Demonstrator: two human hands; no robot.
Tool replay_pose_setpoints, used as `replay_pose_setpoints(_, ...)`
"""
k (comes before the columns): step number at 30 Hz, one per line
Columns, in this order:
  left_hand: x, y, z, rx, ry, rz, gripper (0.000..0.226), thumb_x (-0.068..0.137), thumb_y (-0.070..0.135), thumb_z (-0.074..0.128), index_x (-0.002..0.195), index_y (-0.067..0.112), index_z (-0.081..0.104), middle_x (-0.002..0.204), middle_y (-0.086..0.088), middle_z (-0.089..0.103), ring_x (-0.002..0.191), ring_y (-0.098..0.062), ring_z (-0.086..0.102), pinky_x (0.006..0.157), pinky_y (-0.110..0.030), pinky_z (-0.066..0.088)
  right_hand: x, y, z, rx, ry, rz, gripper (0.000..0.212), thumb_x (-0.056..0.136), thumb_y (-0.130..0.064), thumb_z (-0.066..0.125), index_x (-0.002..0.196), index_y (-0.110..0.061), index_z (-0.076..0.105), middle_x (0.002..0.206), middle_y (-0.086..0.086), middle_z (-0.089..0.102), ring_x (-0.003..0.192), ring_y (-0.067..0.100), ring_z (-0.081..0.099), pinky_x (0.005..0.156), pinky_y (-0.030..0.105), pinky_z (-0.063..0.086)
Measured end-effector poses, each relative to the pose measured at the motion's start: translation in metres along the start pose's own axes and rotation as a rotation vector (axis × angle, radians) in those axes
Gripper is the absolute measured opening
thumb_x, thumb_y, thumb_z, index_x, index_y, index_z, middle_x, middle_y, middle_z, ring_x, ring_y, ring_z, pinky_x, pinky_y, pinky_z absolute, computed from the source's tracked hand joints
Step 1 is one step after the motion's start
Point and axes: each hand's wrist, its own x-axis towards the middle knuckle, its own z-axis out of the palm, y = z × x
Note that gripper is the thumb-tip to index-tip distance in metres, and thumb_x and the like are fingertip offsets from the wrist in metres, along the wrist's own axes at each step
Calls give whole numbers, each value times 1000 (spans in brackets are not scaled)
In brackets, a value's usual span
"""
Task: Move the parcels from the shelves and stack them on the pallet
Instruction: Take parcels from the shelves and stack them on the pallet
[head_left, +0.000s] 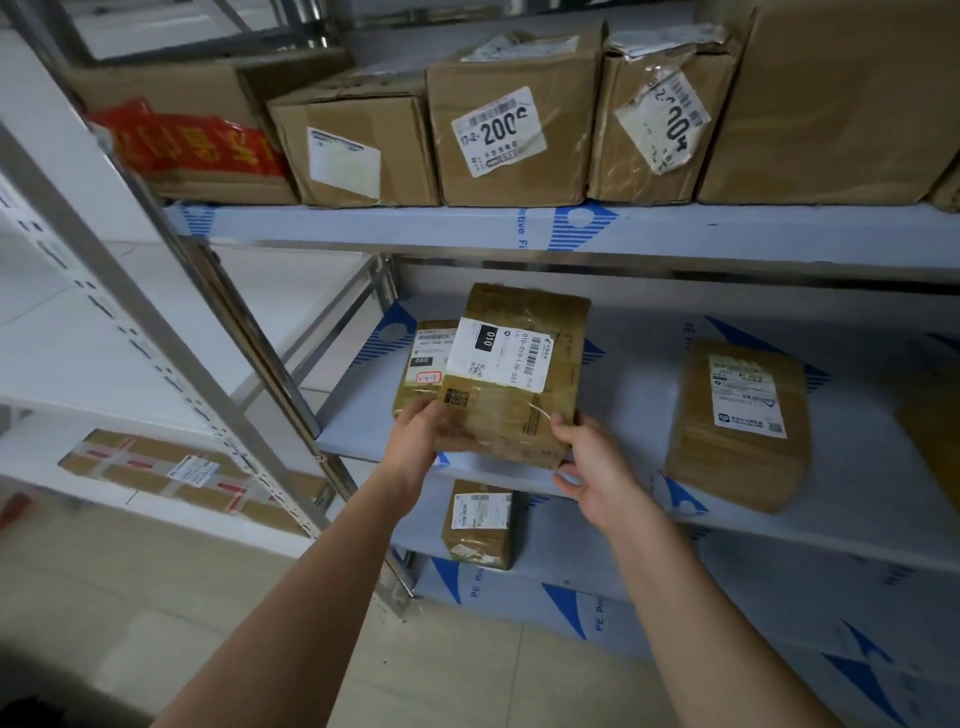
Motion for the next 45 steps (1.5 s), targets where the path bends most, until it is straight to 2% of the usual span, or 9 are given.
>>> replay_pose_setpoints(6, -53, -21, -63, -129, 6, -70, 32, 95, 54, 50, 120, 34, 54, 130, -3, 53, 124, -29, 48, 111, -54, 31, -70, 23, 42, -26, -50, -43, 13, 99, -24, 56, 99, -36, 62, 105, -6, 67, 99, 15, 58, 97, 42, 43)
replay_pose_setpoints(14, -140, -63, -166, -309, 135, -110, 32, 93, 49, 57, 114, 27, 50, 114, -1, 60, 103, -21, 58, 93, -43, 42, -149, 76, 120, -149, -204, -41, 19, 96, -19, 59, 103, -36, 65, 107, -4, 71, 100, 15, 62, 87, 35, 50)
replay_pose_setpoints(19, -204, -104, -252, -361, 323, -187, 50, 86, 61, 60, 125, 31, 50, 123, 0, 61, 112, -22, 60, 103, -46, 46, -188, 123, 195, -241, -375, 10, 13, 95, -21, 61, 104, -30, 65, 101, -6, 71, 91, 9, 63, 77, 26, 48)
replay_pose_setpoints(25, -307, -148, -361, -412, 587, -255, 70, 70, 76, 63, 121, 28, 62, 115, -1, 71, 107, -22, 65, 89, -37, 52, -240, 205, 290, -459, -639, 122, 24, 94, -41, 61, 117, -35, 62, 116, -9, 67, 103, 10, 59, 108, 41, 38)
replay_pose_setpoints(28, -353, -169, -402, -477, 712, -261, 67, 73, 74, 63, 120, 27, 63, 111, -1, 73, 104, -23, 67, 93, -41, 53, -268, 240, 332, -581, -767, 214, 60, 92, -56, 54, 147, -41, 36, 142, -12, 45, 137, 28, 37, 113, 55, 29)
replay_pose_setpoints(31, -386, -189, -436, -573, 835, -271, 56, 84, 65, 61, 123, 24, 61, 108, -3, 74, 100, -24, 69, 86, -39, 56, -292, 271, 372, -640, -858, 293, 72, 91, -59, 52, 151, -48, 15, 156, 1, 33, 141, 43, 29, 114, 57, 29)
replay_pose_setpoints(35, -419, -211, -482, -668, 960, -274, 54, 84, 64, 61, 122, 25, 63, 106, -2, 75, 102, -24, 69, 80, -37, 57, -314, 307, 428, -707, -962, 289, 59, 93, -54, 52, 146, -42, 29, 117, -7, 58, 110, 31, 56, 112, 48, 36)
replay_pose_setpoints(38, -439, -222, -519, -711, 1031, -288, 35, 91, 57, 57, 111, 28, 62, 105, -2, 73, 100, -22, 65, 71, -33, 53, -324, 340, 477, -744, -1020, 309, 64, 89, -57, 57, 146, -39, 35, 117, -8, 58, 122, 33, 53, 112, 45, 37)
replay_pose_setpoints(45, -490, -259, -622, -906, 1260, -363, 43, 79, 59, 71, 112, 33, 60, 113, -2, 71, 110, -25, 62, 96, -45, 51, -366, 413, 591, -832, -1125, 437, 71, 80, -59, 68, 143, -38, 42, 134, -3, 57, 122, 26, 54, 103, 41, 45)
